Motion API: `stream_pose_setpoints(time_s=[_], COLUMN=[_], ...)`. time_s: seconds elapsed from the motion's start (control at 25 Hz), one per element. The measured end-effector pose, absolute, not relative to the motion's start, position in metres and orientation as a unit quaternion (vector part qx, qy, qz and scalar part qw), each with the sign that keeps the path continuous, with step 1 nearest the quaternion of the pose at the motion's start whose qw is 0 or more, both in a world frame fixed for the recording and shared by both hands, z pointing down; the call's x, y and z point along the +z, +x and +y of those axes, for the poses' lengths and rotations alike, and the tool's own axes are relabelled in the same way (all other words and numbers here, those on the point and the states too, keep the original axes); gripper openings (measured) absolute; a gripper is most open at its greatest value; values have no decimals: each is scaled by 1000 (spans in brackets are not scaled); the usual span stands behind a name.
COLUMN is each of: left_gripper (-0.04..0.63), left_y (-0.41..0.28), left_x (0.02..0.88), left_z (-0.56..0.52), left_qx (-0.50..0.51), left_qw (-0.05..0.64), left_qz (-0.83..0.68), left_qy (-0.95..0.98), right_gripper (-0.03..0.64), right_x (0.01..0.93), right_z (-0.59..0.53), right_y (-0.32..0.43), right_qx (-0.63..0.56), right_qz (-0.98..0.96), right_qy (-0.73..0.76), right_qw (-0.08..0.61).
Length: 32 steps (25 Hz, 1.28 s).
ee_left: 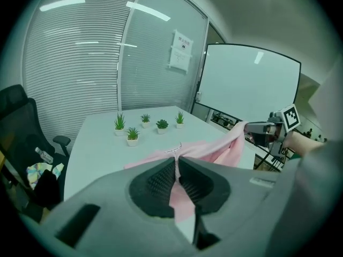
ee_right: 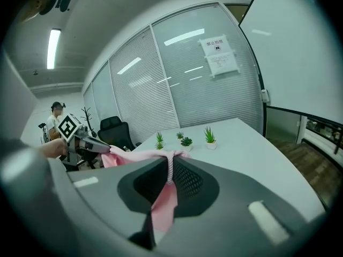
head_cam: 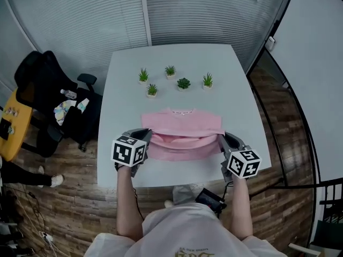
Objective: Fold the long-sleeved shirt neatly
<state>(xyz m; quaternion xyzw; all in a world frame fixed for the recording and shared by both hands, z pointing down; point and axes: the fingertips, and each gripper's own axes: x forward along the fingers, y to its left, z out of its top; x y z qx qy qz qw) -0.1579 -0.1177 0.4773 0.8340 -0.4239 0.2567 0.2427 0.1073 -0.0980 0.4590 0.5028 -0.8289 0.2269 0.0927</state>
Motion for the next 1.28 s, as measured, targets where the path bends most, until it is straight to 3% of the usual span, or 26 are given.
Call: stream_pose_setpoints(time_s=[1.28], left_gripper=[28], left_y=[-152], left_x=[636], left_z=[-296], left_qx=[328], left_qw=[334], left_qz=[-429], left_qy=[772], right_gripper=[34], right_x=[616], right_z=[-284], right_y=[111], right_qx=[351], right_qz=[-798], right_qy=[459], right_qw=[173])
